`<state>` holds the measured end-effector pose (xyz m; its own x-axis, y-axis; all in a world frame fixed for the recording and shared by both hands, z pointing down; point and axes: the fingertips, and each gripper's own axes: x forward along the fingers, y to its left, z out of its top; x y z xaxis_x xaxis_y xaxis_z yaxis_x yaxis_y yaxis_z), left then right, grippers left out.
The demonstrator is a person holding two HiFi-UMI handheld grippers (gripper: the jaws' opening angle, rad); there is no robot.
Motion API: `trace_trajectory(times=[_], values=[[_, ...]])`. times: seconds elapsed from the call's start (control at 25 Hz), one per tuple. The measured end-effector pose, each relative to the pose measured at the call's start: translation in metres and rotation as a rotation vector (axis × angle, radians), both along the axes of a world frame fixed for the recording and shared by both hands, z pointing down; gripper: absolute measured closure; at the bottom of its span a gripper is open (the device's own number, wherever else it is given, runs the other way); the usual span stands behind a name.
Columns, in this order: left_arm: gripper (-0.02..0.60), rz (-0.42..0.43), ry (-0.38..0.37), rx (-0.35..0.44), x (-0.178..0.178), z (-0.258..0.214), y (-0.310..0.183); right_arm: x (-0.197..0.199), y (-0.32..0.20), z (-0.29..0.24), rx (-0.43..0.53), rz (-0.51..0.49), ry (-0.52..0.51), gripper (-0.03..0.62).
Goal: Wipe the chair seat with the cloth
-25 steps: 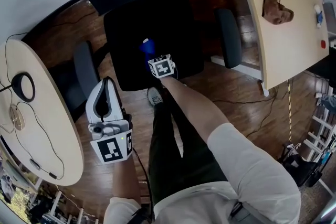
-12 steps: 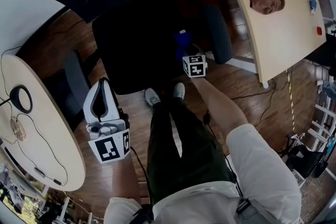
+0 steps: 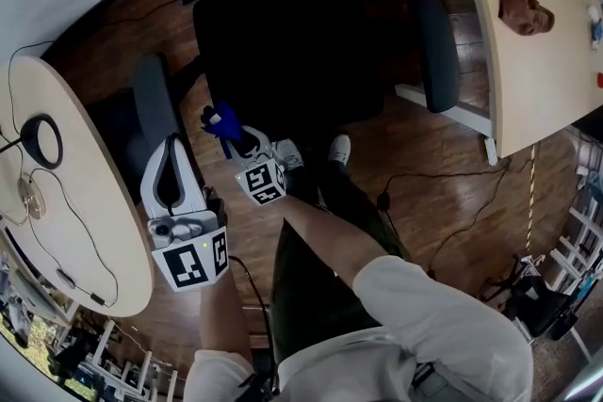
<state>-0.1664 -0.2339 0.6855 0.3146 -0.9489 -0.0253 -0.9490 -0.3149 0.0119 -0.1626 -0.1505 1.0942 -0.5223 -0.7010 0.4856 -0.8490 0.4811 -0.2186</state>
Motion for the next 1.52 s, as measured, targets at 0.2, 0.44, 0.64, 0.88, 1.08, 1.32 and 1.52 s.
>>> trace_trajectory(times=[0.2,0.44,0.64,0.88,1.08,1.32,1.52], values=[[0.494,-0.011,-0.003,0.001,-0.013,0.002,0.003,0.002,0.010,0.032,-0.102,0.044,0.077,0.484],[0.494,0.032,-0.003,0.001,0.010,0.003,0.008,0.129,0.015,0.044,-0.081,0.126,0.182,0.484],[0.494,0.066,0.003,-0.001,0.042,-0.002,0.011,0.282,0.034,0.067,-0.136,0.260,0.280,0.484],[0.494,0.093,0.003,-0.005,0.063,0.001,0.014,0.400,0.049,0.066,-0.164,0.351,0.345,0.484],[0.494,0.110,-0.040,-0.060,0.056,-0.037,0.032,0.356,0.067,-0.036,-0.117,0.275,0.292,0.485],[0.494,0.185,-0.134,0.078,0.067,-0.255,0.002,0.287,-0.045,-0.455,0.331,0.276,0.054,0.485],[0.494,0.184,-0.117,0.190,0.077,-0.448,0.062,0.267,0.014,-0.801,0.547,0.271,-0.113,0.484]])
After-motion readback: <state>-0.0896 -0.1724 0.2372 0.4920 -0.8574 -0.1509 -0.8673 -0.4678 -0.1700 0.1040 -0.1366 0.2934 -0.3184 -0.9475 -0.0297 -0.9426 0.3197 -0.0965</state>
